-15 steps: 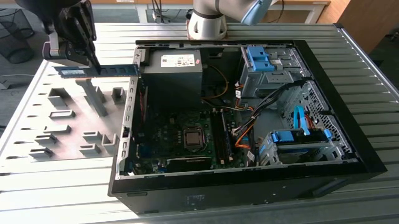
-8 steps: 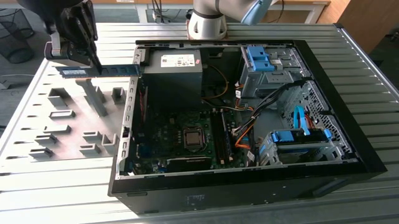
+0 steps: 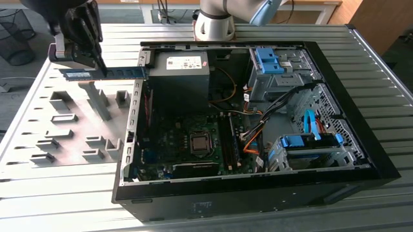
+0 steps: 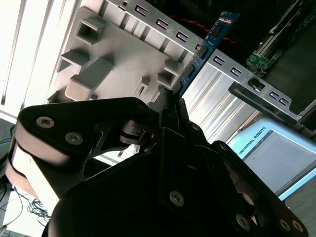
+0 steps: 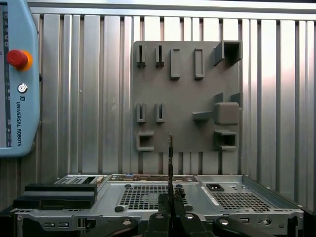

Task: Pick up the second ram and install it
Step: 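Pick up the second ram and move it above second insertion slot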

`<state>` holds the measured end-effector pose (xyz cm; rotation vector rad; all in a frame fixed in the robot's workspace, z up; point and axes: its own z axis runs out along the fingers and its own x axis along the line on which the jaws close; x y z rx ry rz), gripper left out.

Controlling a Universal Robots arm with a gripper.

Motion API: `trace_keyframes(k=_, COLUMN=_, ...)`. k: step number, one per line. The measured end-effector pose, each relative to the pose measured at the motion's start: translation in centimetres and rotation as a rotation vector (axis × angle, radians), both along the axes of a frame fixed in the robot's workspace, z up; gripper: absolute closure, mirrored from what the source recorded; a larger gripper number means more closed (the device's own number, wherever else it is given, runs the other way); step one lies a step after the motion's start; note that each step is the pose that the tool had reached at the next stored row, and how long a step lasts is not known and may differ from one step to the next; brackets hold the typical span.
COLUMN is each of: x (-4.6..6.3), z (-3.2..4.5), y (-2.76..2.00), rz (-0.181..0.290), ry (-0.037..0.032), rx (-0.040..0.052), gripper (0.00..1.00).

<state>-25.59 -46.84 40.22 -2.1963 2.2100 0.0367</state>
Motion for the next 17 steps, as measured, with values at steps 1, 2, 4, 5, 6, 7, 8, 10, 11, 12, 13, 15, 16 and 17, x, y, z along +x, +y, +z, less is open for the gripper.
trace_keyframes(k=1, x=0.02, z=0.0, y=0.0, rz=0.0, ry=0.0, rx=0.0, gripper=0.86)
trace_keyframes(k=2, x=0.05, z=0.0, y=0.0, rz=0.0, ry=0.0, rx=-0.0001, gripper=0.86)
trace_keyframes(k=4, x=0.1, z=0.0, y=0.0, rz=0.0, ry=0.0, rx=0.0, gripper=0.86)
trace_keyframes(k=5, x=0.13, z=0.01, y=0.0, rz=0.0, ry=0.0001, rx=-0.0001, gripper=0.86)
trace_keyframes(k=6, x=0.16, z=0.0, y=0.0, rz=0.0, ry=0.0001, rx=-0.0001, gripper=0.86)
trace_keyframes(k=7, x=0.18, z=0.0, y=0.0, rz=0.0, ry=0.0001, rx=0.0, gripper=0.86)
trace_keyframes(k=8, x=0.21, z=0.0, y=0.0, rz=0.0, ry=0.0, rx=0.0, gripper=0.86)
trace_keyframes(k=10, x=0.26, z=0.0, y=0.0, rz=0.0, ry=0.0001, rx=0.0, gripper=0.86)
trace_keyframes(k=11, x=0.29, z=0.0, y=0.0, rz=0.0, ry=0.0, rx=-0.0001, gripper=0.86)
trace_keyframes(k=12, x=0.31, z=0.0, y=0.0, rz=0.0, ry=0.0001, rx=-0.0001, gripper=0.86)
trace_keyframes(k=13, x=0.34, z=0.0, y=0.0, rz=0.0, ry=0.0, rx=0.0, gripper=0.86)
trace_keyframes(k=15, x=0.39, z=0.0, y=0.0, rz=0.0, ry=0.0, rx=0.0, gripper=0.86)
trace_keyframes(k=16, x=0.43, z=0.0, y=0.0, rz=0.0, ry=0.0, rx=0.0, gripper=0.86)
trace_keyframes(k=17, x=0.45, z=0.0, y=0.0, rz=0.0, ry=0.0, rx=0.0, gripper=0.86)
